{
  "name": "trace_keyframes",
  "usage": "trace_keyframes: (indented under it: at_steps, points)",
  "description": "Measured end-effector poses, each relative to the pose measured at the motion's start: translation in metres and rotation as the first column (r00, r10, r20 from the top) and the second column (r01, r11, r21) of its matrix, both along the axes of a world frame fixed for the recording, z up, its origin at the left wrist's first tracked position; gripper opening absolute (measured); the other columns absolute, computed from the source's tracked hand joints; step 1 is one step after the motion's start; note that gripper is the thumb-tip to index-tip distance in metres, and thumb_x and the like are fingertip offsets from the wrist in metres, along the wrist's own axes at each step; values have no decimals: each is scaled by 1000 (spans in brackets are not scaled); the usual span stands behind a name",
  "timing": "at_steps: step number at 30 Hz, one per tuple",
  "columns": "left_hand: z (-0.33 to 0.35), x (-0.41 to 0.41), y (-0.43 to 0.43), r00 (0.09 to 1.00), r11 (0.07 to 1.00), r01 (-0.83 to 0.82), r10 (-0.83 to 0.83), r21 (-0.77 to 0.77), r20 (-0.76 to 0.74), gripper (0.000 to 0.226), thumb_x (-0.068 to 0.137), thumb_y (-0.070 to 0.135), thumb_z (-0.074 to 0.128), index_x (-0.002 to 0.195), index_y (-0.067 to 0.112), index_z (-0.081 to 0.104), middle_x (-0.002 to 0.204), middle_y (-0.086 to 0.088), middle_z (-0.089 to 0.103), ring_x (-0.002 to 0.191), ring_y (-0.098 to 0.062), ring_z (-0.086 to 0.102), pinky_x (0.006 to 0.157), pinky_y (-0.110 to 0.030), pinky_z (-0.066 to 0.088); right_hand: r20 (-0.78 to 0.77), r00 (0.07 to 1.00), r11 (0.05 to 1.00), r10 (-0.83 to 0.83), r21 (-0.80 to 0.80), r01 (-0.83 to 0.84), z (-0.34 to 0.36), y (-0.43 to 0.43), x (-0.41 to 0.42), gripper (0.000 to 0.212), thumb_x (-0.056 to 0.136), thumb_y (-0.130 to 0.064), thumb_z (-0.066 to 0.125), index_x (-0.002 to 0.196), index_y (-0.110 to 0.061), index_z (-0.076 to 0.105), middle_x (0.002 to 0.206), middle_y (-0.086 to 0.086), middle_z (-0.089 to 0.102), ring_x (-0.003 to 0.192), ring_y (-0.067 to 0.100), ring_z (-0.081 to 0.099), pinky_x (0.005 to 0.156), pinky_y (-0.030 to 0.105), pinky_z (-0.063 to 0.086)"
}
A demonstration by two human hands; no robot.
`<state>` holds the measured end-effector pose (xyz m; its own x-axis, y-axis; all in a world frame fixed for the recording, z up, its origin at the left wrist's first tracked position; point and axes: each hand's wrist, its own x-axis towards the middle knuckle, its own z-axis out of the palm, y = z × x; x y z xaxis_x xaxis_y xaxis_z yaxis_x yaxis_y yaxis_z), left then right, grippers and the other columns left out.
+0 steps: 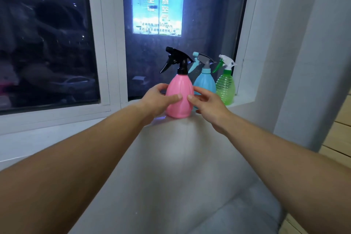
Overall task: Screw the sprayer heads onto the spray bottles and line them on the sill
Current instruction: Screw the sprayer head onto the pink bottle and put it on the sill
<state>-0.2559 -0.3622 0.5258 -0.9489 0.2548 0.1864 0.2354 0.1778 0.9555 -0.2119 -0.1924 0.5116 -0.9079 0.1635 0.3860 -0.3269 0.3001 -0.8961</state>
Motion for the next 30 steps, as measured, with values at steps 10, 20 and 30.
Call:
trace_keyframes:
  at_steps: [10,20,30]
  points:
    - [-7,-15,1,999,999,-36,36,-12,-2,72,90,27,75,153,19,42,143,-9,58,123,-33,61,105,-51,52,-3,999,998,-45,-47,45,-9,-5,-20,44,91,-16,67,134,-14,57,109,6,68,79,-3,63,53,5,46]
    - [-13,-18,-2,999,998,-52,51,-39,-15,77,86,40,77,152,19,44,146,-6,58,124,-32,61,108,-52,51,15,999,997,-47,-57,47,-13,-5,-23,54,89,-15,70,140,-14,51,129,11,65,96,9,66,63,10,50]
    - [-16,33,-7,938,948,-302,276,-98,-211,78,80,44,81,141,17,41,138,-9,52,120,-26,57,100,-42,53,42,987,985,-158,-67,160,-30,15,12,46,86,-29,73,129,-20,59,116,7,68,101,19,67,92,38,55]
